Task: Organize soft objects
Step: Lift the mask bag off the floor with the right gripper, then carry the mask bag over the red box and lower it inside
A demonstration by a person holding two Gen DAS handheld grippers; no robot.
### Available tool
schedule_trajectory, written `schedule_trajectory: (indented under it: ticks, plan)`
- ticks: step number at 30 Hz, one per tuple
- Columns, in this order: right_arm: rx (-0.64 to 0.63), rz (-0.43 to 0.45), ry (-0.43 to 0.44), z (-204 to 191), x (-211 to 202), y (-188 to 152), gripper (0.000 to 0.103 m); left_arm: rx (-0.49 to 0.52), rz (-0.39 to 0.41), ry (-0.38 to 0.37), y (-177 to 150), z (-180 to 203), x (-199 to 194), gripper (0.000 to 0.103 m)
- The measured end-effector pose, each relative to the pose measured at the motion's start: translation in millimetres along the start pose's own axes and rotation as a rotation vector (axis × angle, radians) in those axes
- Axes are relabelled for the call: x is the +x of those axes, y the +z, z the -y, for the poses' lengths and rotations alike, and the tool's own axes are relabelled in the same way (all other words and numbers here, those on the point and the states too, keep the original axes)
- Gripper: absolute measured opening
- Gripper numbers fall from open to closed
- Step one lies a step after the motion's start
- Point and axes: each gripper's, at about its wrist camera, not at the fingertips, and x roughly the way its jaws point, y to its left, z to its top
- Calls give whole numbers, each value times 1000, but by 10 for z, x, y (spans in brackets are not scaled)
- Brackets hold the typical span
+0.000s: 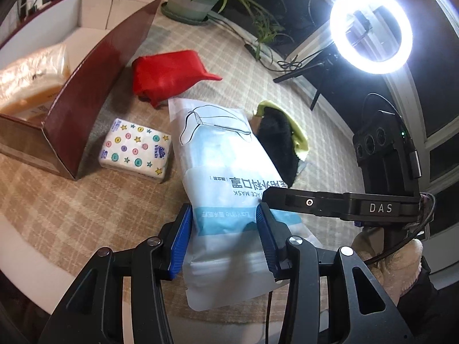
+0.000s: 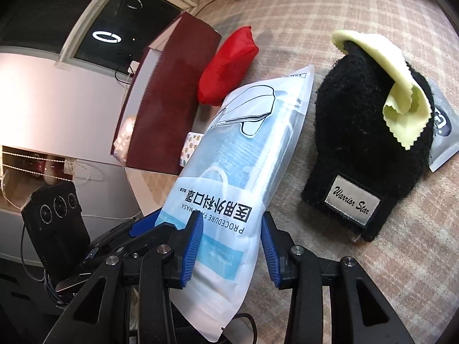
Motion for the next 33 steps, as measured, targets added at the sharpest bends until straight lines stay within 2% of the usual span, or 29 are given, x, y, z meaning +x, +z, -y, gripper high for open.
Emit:
schedule_trajectory:
  ticks: [11, 16, 22, 33]
  plan:
    - [-23, 66, -16, -130, -344, -96, 37, 61, 37, -27, 39, 272, -138, 42]
    - [-45, 105, -24, -261, -457, -76, 37, 79, 69, -31, 118, 279, -271, 42]
    - [-85, 140, -20, -552, -468, 85, 37, 87, 123, -29, 271, 172, -464, 42]
    - [-188, 162, -15, -1273, -248, 513, 37, 56, 224, 2, 604, -306, -850, 42]
